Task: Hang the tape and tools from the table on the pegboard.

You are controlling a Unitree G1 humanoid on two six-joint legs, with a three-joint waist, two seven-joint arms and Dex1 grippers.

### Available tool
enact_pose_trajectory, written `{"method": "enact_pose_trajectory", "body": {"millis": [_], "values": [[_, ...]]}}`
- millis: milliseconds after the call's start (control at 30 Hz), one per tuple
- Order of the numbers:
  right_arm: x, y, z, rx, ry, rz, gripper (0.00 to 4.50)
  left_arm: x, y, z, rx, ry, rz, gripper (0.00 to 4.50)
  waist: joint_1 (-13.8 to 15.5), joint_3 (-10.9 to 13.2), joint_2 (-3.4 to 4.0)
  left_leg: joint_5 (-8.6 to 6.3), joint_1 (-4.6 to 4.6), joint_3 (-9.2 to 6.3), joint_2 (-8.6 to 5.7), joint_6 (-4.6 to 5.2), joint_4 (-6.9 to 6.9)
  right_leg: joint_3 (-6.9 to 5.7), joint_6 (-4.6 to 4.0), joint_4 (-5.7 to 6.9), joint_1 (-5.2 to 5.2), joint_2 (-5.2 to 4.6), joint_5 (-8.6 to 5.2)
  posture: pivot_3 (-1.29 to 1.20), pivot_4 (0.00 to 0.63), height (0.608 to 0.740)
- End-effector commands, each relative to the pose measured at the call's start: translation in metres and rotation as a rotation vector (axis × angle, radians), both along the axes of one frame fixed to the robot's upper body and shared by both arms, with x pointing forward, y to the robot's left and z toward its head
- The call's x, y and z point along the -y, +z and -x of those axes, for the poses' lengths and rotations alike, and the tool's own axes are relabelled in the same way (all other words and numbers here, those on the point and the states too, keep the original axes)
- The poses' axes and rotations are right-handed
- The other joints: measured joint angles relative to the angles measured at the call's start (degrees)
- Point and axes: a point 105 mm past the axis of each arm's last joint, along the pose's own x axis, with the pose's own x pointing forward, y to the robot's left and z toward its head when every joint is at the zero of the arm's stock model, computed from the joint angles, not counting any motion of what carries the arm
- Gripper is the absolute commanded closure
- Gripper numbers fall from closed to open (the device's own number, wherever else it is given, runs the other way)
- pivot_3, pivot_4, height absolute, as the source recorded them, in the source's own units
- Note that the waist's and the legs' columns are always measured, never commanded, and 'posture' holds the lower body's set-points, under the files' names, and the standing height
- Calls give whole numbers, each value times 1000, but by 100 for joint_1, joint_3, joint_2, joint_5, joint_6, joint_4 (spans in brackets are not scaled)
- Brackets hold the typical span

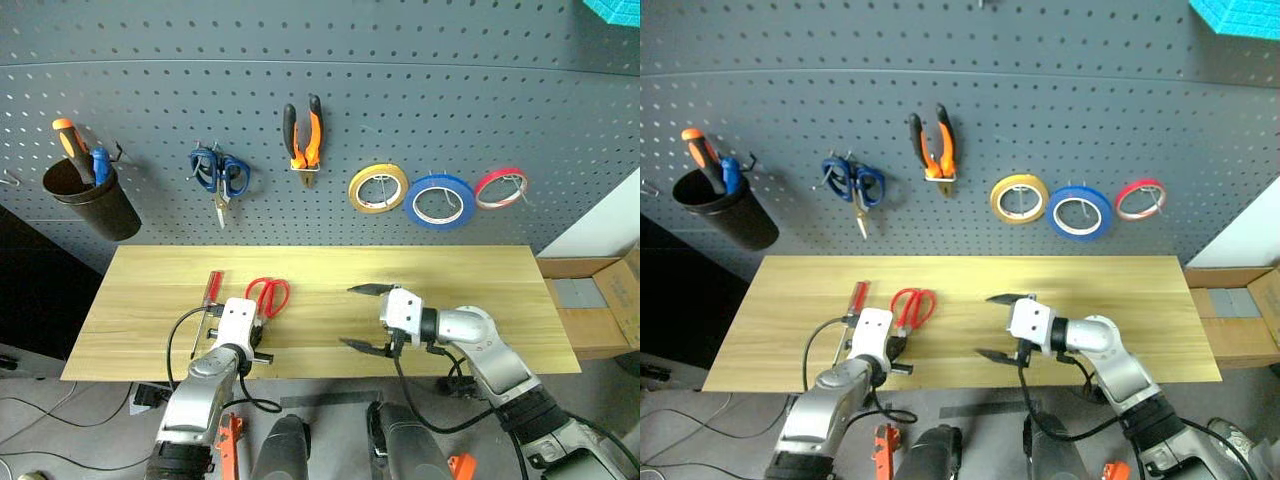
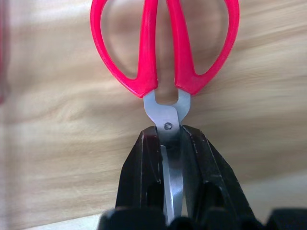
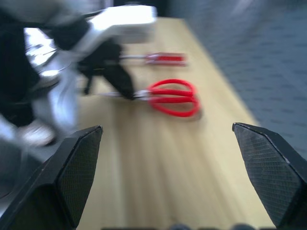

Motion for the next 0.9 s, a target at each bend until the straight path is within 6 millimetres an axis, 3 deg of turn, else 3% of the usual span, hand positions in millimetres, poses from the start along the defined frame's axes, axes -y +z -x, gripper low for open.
{"method": "enact_pose_trajectory", "body": {"millis": [33, 267, 500, 700, 900], "values": [[7, 29, 1, 9, -55, -118, 0, 6, 37, 2, 163, -99, -86, 4287, 16, -73, 1, 0, -1, 0, 0, 0, -1, 0, 0, -1, -1, 0, 0, 38, 119, 740], [17, 65, 5, -56, -134, -345, 0, 11, 78, 23, 354, -241, -255, 4287, 88, -344, 11, -14, 7, 11, -4, 21, -5, 4, 1, -9, 6, 5, -3, 62, 85, 740], [7, 90, 1, -25, -129, -438, 0, -7, 142, 4, 613, -187, -333, 4287, 138, -539, 11, -8, 43, 7, -42, 30, 3, 2, 30, 4, 37, 34, -19, 86, 63, 740], [2, 95, -7, 9, -128, -437, 0, -16, 159, -17, 687, -128, -309, 4287, 147, -670, 11, -8, 53, 12, -53, 33, -4, 14, 3, 3, 42, 34, -2, 68, 58, 740], [8, 96, -12, 32, -155, -433, 0, -21, 157, -17, 692, -98, -300, 4287, 139, -677, 10, -8, 52, 11, -52, 33, -4, 15, 2, 6, 40, 33, -1, 51, 64, 740]]}}
